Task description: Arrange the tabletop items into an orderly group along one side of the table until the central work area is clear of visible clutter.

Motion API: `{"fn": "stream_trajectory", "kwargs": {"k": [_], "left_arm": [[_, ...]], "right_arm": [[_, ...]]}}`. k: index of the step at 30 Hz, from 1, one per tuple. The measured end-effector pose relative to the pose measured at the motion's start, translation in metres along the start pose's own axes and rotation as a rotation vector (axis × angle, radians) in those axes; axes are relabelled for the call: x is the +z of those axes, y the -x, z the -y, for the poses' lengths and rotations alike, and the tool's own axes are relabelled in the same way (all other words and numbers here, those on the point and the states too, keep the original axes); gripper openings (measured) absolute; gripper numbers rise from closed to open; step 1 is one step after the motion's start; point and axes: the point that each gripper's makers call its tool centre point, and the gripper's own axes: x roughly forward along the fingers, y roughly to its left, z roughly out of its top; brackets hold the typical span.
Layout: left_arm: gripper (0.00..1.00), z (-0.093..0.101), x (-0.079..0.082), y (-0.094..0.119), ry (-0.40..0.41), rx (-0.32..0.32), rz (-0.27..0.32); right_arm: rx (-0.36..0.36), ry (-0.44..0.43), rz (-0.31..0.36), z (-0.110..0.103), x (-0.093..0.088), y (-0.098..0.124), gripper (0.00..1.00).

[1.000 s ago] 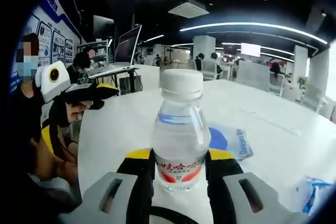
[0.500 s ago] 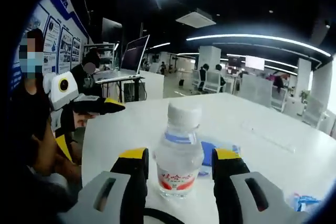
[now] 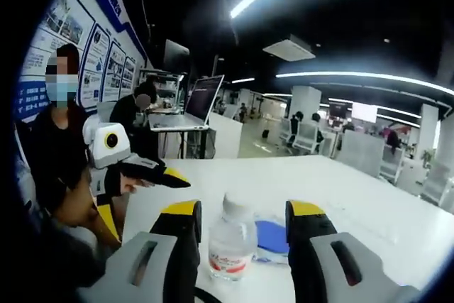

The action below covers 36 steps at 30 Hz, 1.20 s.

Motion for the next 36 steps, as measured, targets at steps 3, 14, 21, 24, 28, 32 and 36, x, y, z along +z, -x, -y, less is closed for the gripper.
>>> {"fn": "stream_trajectory", "kwargs": {"k": [3,14,21,24,28,32,36], "left_arm": [[0.84,0.002,0.008,-0.013,-0.011,0.001,0.005],[0.74,-0.011,0.031,-0.056,0.011,0.010,0.024],[0.72,-0.015,0.034,-0.076,0.019,0.017,0.023],[0.71,-0.015,0.033,-0.080,0.026,0.019,0.025],[0.70,-0.015,0.033,-0.083,0.022,0.017,0.018],[0.70,-0.016,0.032,-0.087,0.024,0.015,0.014],[0.69,-0.017,0.029,-0.093,0.023,0.012,0.004]], "right_arm": [[-0.004,-0.004,0.018,0.001,-0.001,0.004,0.45],[-0.056,-0.007,0.057,0.014,-0.014,0.045,0.45],[-0.078,-0.021,0.060,0.019,-0.025,0.066,0.46],[-0.081,-0.022,0.057,0.019,-0.028,0.070,0.47],[-0.084,-0.021,0.056,0.019,-0.029,0.072,0.48],[-0.081,-0.019,0.052,0.016,-0.031,0.074,0.51],[-0.095,-0.011,0.032,0.015,-0.036,0.076,0.58]]}}
